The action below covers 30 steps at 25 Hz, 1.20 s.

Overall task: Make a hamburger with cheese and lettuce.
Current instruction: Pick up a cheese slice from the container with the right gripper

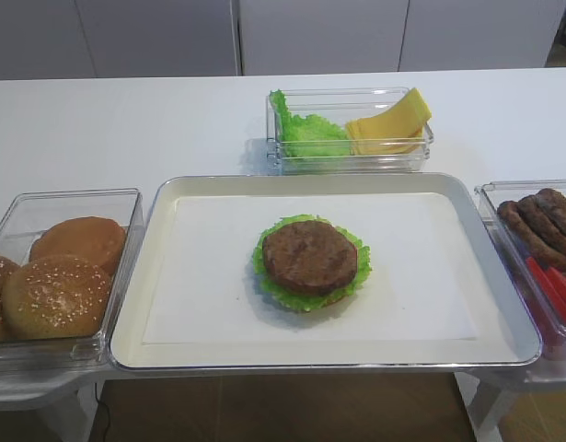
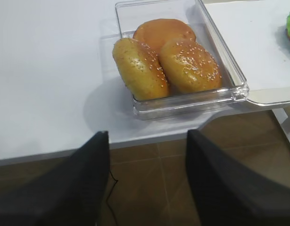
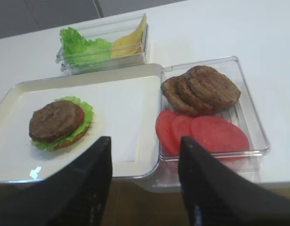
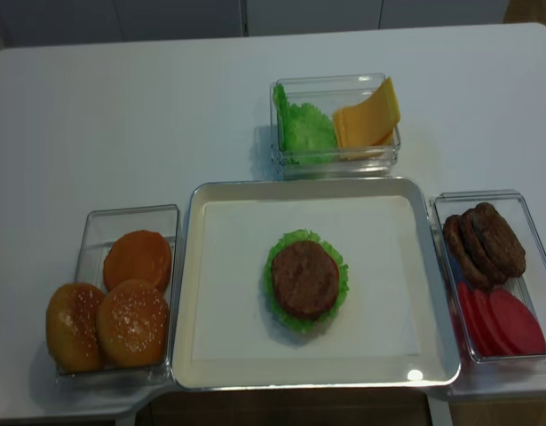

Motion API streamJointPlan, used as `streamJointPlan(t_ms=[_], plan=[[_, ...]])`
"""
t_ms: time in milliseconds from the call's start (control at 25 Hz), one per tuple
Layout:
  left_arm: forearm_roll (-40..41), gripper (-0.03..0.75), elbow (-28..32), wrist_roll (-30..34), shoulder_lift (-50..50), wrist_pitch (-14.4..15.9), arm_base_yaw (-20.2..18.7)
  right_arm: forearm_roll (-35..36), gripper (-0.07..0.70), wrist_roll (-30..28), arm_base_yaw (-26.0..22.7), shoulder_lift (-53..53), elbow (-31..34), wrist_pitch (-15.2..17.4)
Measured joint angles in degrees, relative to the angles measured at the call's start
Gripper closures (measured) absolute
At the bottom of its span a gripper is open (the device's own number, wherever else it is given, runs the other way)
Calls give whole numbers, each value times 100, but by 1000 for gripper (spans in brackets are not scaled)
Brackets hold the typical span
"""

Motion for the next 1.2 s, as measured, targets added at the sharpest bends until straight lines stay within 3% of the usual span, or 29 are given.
streamJointPlan(t_ms=[200, 440, 640, 840, 1000, 1200], plan=[[0, 328, 0, 0, 0, 0, 0, 103, 280, 50, 0, 1115, -356, -366], [0, 328, 0, 0, 0, 0, 0, 470, 280, 50, 0, 3000, -796, -1158], [0, 328, 0, 0, 0, 0, 0, 829, 281, -351, 0, 4720, -1384, -1758], [0, 328, 0, 0, 0, 0, 0, 1057, 281, -850, 0, 6450, -2385, -1918], [0, 328, 0, 0, 0, 0, 0, 1436, 281, -1427, 0, 7761, -3304, -1901], [0, 328, 0, 0, 0, 0, 0, 1727, 288, -1708, 0, 9156, -4351, -1843]])
